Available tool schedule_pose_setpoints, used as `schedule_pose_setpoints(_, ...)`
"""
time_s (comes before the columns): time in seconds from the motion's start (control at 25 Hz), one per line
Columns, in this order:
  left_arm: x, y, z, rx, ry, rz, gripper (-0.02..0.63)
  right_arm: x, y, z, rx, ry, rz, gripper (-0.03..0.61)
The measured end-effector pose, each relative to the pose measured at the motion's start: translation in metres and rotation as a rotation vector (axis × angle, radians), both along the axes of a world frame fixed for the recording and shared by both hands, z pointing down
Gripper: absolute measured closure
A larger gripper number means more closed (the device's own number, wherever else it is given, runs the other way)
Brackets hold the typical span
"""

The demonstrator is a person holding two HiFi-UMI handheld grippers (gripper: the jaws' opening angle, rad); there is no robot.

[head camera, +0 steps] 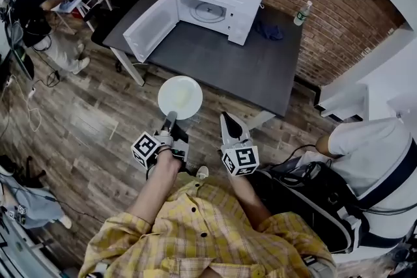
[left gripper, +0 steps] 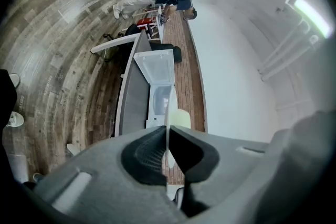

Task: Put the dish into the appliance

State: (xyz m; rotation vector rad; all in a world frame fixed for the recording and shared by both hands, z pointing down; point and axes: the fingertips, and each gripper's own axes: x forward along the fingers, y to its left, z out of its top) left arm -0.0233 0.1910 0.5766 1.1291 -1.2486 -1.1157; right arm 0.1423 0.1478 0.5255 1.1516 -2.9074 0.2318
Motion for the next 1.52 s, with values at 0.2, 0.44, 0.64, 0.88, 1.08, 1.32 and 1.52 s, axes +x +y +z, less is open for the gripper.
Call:
schedule_pose_setpoints(0.2,0.001,-0.009,0.007,-0.009,0.010,-0.025,0.603,0.005,-0.006,0.006,-0.026,0.000,-0.016,0.584)
schedule_pose_setpoints(0.44,0.007,-0.031,0.005,-0.010,0.024,-0.015,0.603,0.010,-0.026,0.005,-0.020,0.009,0.001,0.584)
schedule_pose_setpoints(0.64,0.005,-0.055,0.012,-0.015,0.039,-0.004,0.603,0.007,-0.046,0.008,-0.018,0.014,0.014,0.584)
schedule_pose_setpoints(0.88,-0.002,-0.089,0.017,-0.017,0.047,0.017,0.603,-0.005,-0.077,0.014,-0.031,0.014,0.028,0.584)
schedule_pose_setpoints(1.08,-0.017,-0.127,0.021,-0.016,0.065,0.034,0.603,-0.026,-0.109,0.020,-0.040,0.028,0.027,0.584)
schedule_pose_setpoints(1.32,-0.043,-0.181,0.021,-0.033,0.062,0.058,0.603,-0.047,-0.159,0.014,-0.047,0.020,0.056,0.584)
schedule_pose_setpoints(1.52,-0.067,-0.229,0.016,-0.039,0.060,0.097,0.603,-0.073,-0.200,0.010,-0.051,0.022,0.089,0.584)
